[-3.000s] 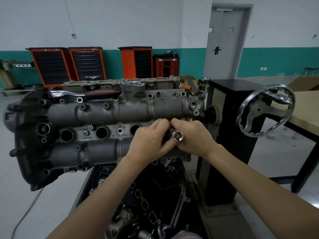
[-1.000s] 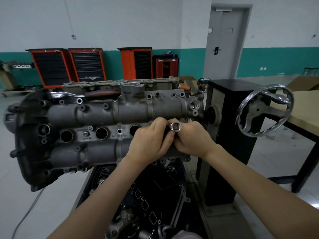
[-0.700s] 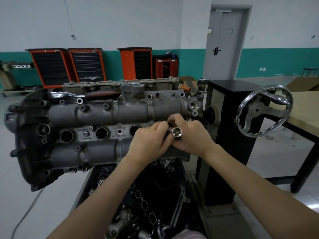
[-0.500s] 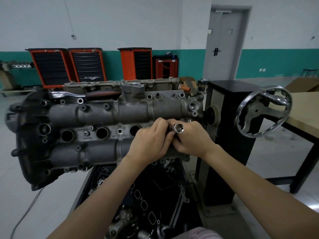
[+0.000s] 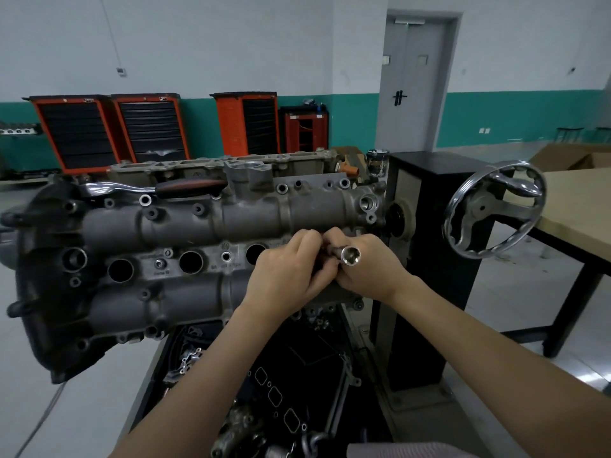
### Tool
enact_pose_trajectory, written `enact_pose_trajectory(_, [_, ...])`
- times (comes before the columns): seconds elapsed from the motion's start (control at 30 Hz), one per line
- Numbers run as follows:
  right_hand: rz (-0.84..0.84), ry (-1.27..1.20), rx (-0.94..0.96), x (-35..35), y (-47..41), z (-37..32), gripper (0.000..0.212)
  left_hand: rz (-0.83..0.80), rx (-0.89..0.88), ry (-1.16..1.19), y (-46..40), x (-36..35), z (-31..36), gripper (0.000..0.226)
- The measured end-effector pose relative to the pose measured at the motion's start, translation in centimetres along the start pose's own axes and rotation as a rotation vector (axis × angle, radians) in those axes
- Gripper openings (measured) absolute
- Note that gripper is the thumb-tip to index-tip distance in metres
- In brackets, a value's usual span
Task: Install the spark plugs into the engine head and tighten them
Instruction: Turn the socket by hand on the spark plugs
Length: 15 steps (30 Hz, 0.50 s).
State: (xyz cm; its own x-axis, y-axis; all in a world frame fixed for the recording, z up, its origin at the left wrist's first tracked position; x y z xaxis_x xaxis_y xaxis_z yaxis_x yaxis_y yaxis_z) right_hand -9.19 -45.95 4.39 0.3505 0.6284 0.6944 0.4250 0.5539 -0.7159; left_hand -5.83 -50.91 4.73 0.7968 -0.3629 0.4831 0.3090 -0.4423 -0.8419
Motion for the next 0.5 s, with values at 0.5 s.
enact_pose_trajectory(0.5, [-0.05, 0.009, -0.051, -0.83, -0.04, 0.52, 0.025, -0.042, 0.019, 0.017, 0.14, -0.43, -0.1, 0.035])
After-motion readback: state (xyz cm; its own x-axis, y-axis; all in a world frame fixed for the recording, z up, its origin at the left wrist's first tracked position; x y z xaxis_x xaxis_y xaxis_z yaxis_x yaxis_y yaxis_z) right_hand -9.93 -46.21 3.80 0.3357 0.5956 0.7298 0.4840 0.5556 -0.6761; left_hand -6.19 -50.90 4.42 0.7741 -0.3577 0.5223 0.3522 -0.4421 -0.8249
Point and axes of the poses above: each hand's wrist, its own y-axis away from the middle knuckle, its own x-axis out of the back of the hand, z = x × y, the point moved 10 cm from there along -y, towards the middle knuckle, and after that the axes turned 13 degrees about -x, right-handed, at the moved point
